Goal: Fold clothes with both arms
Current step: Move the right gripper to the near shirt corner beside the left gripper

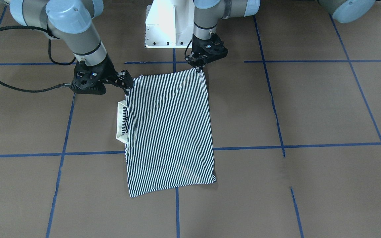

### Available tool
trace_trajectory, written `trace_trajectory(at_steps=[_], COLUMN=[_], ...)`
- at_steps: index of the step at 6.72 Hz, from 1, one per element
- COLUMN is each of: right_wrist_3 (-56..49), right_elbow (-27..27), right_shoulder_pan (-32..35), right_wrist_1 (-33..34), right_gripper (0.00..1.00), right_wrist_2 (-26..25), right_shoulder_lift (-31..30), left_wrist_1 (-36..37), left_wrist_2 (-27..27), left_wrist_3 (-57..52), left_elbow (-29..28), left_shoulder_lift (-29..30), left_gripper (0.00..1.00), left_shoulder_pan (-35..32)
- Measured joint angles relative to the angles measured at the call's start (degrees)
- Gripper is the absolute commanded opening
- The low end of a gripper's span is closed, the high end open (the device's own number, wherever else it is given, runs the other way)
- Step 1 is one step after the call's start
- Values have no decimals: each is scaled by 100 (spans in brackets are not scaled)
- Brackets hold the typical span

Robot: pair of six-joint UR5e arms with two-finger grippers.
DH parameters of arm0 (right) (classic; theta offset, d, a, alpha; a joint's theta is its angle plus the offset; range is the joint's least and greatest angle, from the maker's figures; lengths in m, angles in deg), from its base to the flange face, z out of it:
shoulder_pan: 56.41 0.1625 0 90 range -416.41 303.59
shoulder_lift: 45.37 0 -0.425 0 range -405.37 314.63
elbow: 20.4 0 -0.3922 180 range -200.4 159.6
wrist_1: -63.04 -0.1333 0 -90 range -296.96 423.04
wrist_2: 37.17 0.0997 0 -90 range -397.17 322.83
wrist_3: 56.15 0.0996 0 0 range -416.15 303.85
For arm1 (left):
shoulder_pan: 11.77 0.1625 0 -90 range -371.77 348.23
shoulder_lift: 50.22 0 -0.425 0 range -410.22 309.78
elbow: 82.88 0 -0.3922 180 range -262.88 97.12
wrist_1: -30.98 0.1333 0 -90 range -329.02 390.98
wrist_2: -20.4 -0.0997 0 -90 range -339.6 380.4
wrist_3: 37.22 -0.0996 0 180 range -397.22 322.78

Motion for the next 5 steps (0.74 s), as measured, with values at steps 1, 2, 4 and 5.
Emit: trace_trajectory(at_steps=[1,2,4,5], right_wrist_3=[885,1802,3241,3759], right_elbow=[81,105,-68,-263], right_shoulder_pan=[-397,-876,-1451,-1531], right_wrist_1=[-4,-2,-9,-14], right_gripper=[100,100,100,100], right_wrist_2=[-236,-580,-1079,-1212], right_shoulder_lift=[20,69,193,310], left_wrist_1=[-4,-12,-21,-23], left_wrist_2=[7,10,11,9], left_wrist_3=[-110,-166,-215,-220], left_elbow=[41,55,59,56], left_shoulder_lift=[-24,-32,-35,-35], left_gripper=[0,0,0,0], left_shoulder_pan=[-35,-65,-92,-95])
